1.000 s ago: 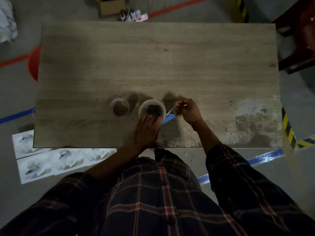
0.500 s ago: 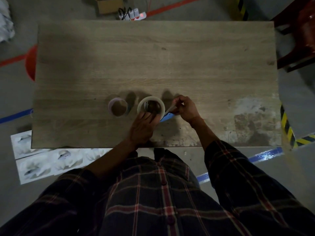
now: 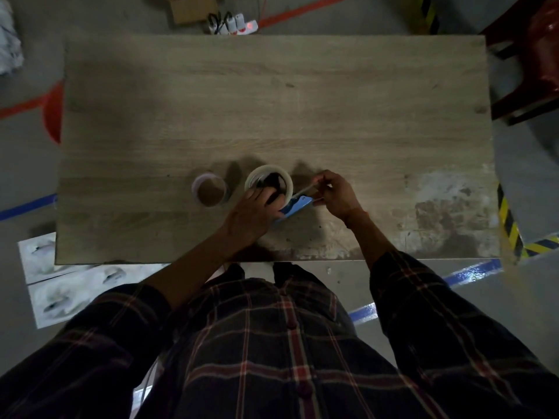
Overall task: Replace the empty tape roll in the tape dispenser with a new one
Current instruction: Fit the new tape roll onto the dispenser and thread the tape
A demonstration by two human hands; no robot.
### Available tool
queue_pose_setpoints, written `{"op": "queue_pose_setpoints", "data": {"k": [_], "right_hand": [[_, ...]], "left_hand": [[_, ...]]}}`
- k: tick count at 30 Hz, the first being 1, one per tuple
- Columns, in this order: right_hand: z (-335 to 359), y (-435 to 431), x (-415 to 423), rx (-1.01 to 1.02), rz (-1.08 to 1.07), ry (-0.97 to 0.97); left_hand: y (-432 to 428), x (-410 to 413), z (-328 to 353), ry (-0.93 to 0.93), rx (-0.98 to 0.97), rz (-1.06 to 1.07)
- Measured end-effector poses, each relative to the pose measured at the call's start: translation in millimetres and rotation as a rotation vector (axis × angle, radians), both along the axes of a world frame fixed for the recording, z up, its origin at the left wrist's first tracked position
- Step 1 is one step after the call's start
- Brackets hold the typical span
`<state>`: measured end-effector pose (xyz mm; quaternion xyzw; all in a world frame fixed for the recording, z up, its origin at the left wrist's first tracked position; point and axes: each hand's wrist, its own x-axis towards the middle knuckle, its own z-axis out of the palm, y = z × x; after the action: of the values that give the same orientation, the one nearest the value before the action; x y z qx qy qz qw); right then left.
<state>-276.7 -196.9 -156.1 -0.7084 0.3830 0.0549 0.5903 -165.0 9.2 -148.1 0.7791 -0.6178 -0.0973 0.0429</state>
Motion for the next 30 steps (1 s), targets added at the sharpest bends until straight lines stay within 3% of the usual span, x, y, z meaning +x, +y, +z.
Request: {"op": "queue_pose_setpoints", "data": {"k": [9,18,22,30], "right_hand": [[2,4,5,-0.133,0.001,0.004],[-34,-2,7,-0.164,0.057,-0.047],[-20,-1,10,-0.223,0.11,-0.018],[12,-4,6,-0.332,0.301,-0.01]], "left_hand": [[0,1,-16,-0.107,0.014,-0.011],[-3,3,-12,-0.014,0.02,0.047],[-3,2,-10,0.02,0.096,0.027],[-6,0,-8,-0.106,0.243,-0.05]]}}
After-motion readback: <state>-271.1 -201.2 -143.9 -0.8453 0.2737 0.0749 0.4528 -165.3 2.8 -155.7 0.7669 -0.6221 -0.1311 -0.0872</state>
